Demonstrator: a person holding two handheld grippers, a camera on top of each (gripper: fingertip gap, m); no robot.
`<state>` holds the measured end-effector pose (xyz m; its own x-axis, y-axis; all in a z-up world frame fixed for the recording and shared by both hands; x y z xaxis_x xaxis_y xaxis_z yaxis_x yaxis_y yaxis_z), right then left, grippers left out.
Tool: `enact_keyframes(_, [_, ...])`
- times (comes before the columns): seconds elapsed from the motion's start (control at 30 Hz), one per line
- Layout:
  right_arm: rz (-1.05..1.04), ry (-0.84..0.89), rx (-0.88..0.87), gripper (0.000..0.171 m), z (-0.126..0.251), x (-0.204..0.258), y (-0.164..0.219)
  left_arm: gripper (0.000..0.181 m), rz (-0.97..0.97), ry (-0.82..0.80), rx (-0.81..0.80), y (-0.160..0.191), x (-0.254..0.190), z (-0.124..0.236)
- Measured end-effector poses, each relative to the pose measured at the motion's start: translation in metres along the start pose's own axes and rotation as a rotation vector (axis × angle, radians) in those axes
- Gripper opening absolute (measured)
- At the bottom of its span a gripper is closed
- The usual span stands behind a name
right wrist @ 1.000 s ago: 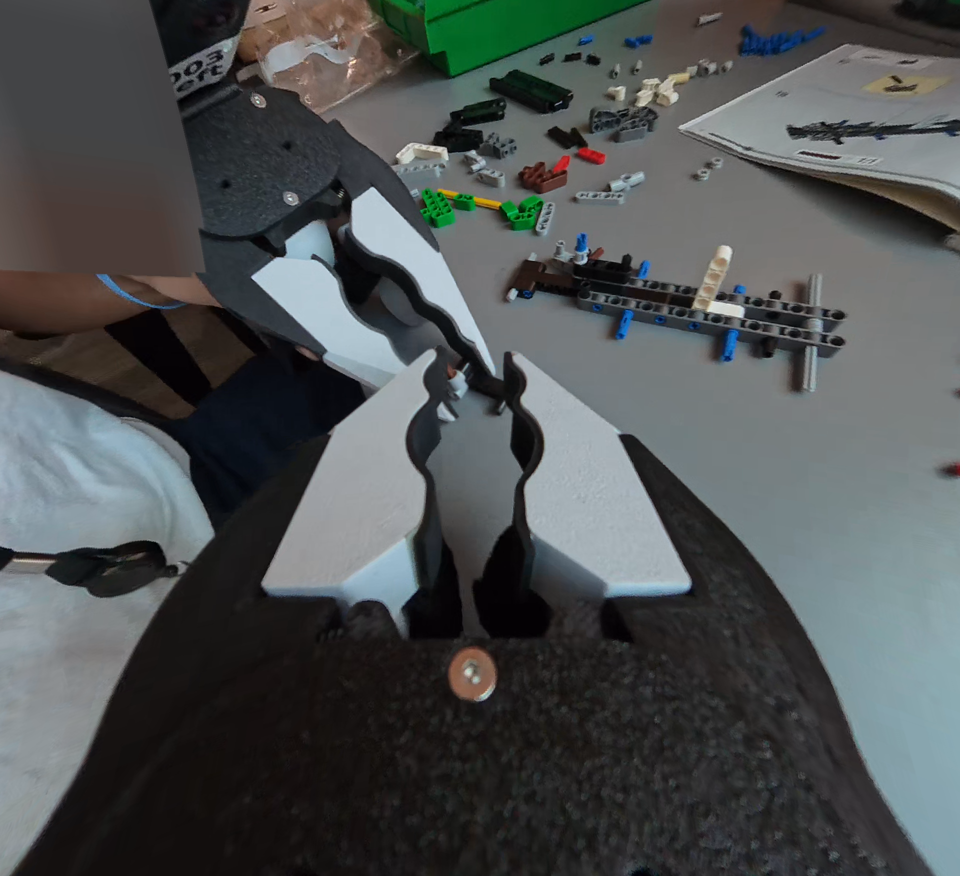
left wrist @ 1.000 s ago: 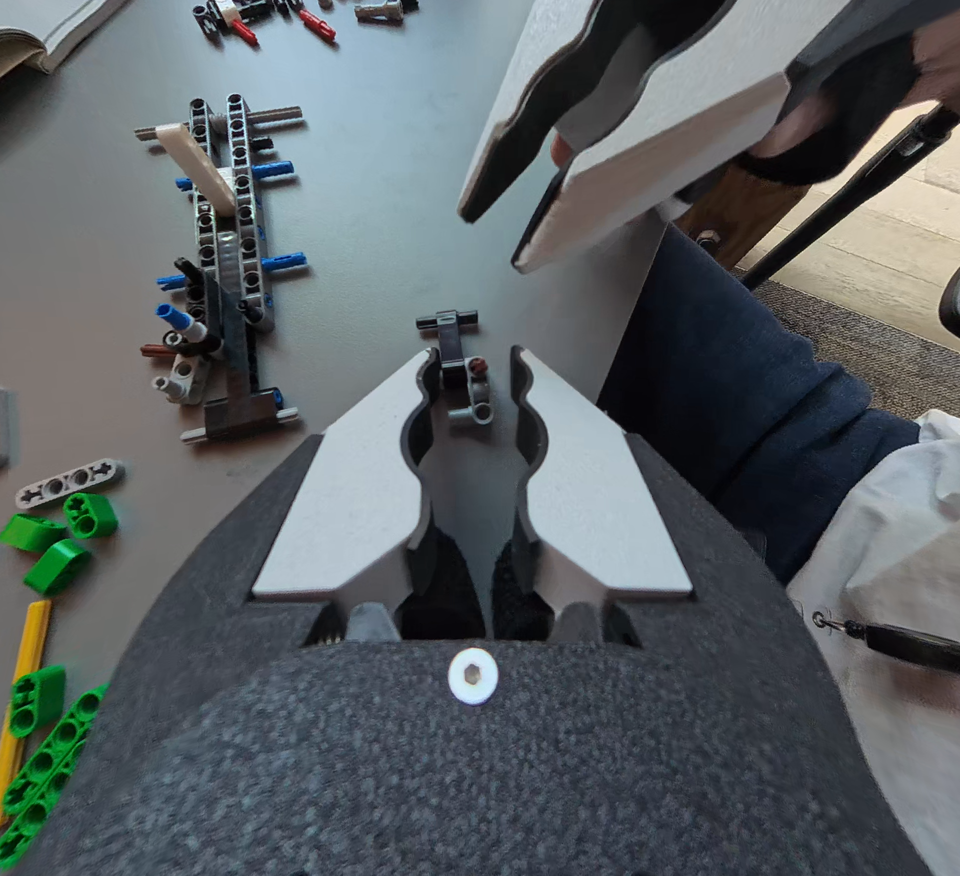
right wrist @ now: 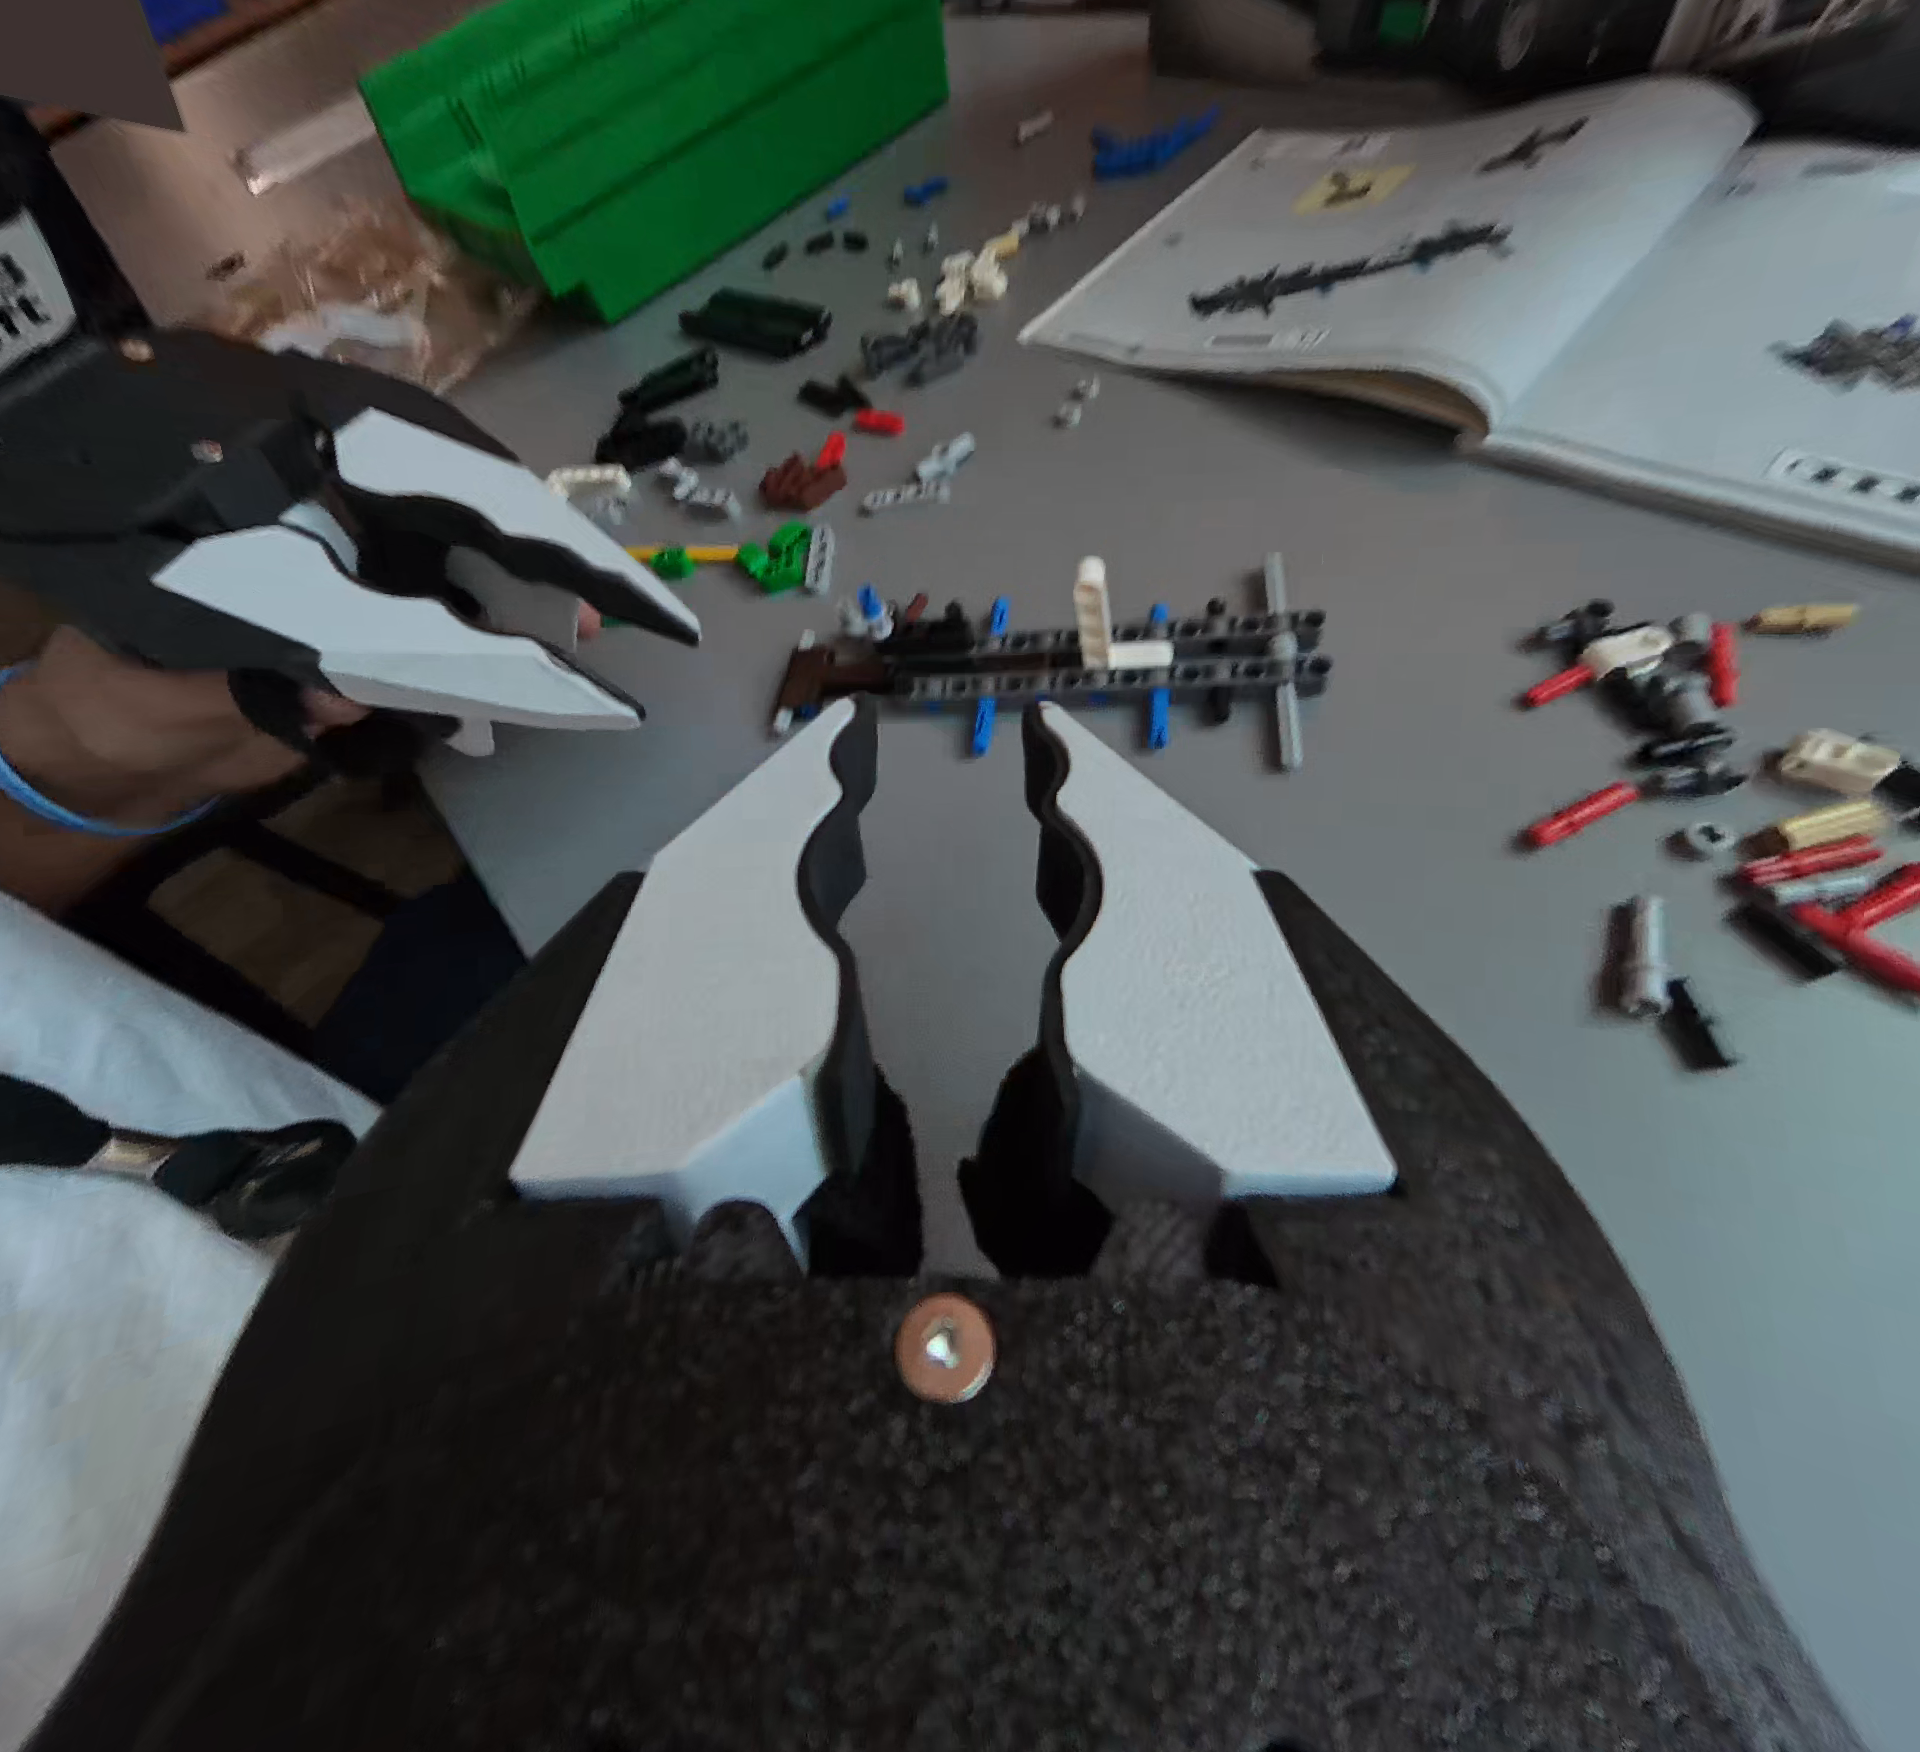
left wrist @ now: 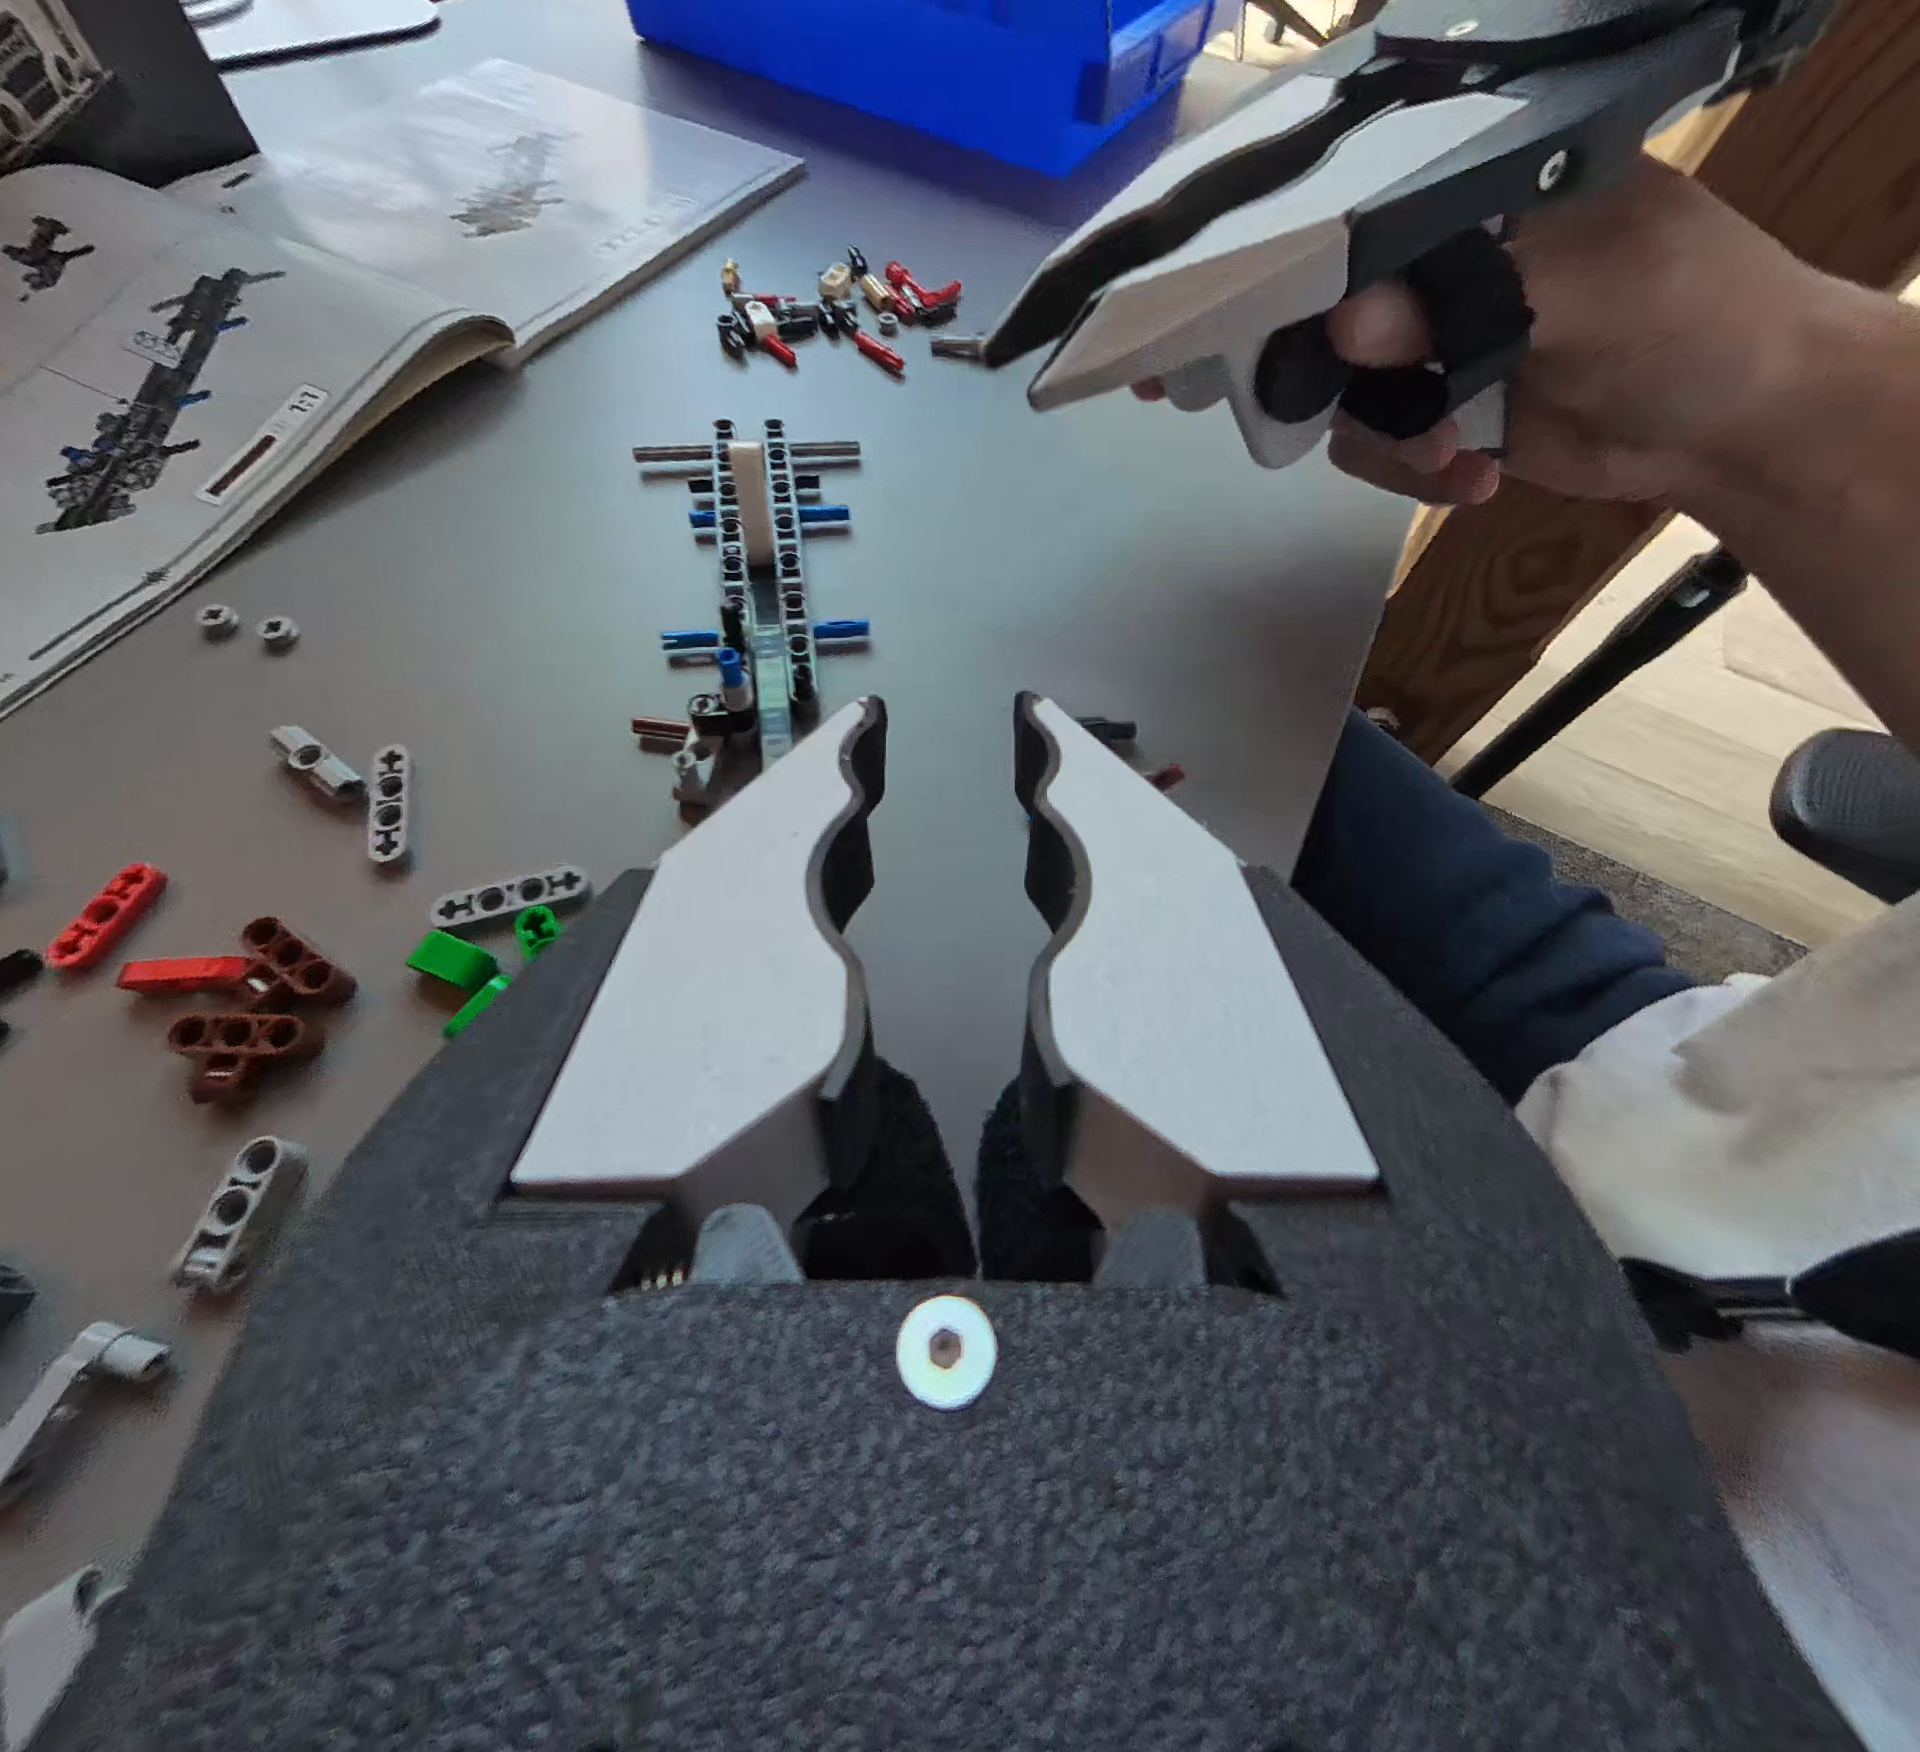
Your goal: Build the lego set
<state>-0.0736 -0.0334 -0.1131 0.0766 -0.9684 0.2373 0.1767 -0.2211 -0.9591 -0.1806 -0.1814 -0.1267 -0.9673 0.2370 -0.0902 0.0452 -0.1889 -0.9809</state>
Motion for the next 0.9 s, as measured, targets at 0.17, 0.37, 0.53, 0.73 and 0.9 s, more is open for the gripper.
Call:
enact_keyframes(0.17, [0.075, 0.023, -0.159, 0.035, -0.009, -0.032, -0.009, 0.021, 0.104, -0.063, -0.060, -0.006, 0.023, -0.004])
enact_keyframes(0.37, [0.178, 0.066, -0.245, 0.022, -0.010, -0.042, -0.017, 0.016, 0.178, -0.118, -0.034, -0.003, 0.034, -0.007])
enact_keyframes(0.53, [0.084, 0.035, -0.259, 0.022, -0.007, -0.047, -0.018, 0.016, 0.176, -0.133, 0.011, 0.001, 0.035, -0.010])
enact_keyframes(0.73, [0.080, 0.026, -0.241, 0.023, -0.010, -0.045, -0.017, 0.016, 0.294, -0.099, -0.015, 0.001, 0.043, -0.008])
enact_keyframes(0.9, [0.134, 0.023, -0.198, 0.022, -0.016, -0.041, -0.014, 0.017, 0.317, -0.111, -0.052, -0.002, 0.046, -0.004])
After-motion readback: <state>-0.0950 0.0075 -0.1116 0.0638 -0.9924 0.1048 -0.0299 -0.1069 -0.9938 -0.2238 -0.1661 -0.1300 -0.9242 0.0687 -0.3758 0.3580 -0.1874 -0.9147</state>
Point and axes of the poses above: each gripper's, where its closed fingertips meet, z back along the fingers, y out of its underside, x = y × z across the jaws, the point moved 7 cm from there along z, back along the fingers, and after that the axes turned 14 degrees about -x, right-handed, at the moved point
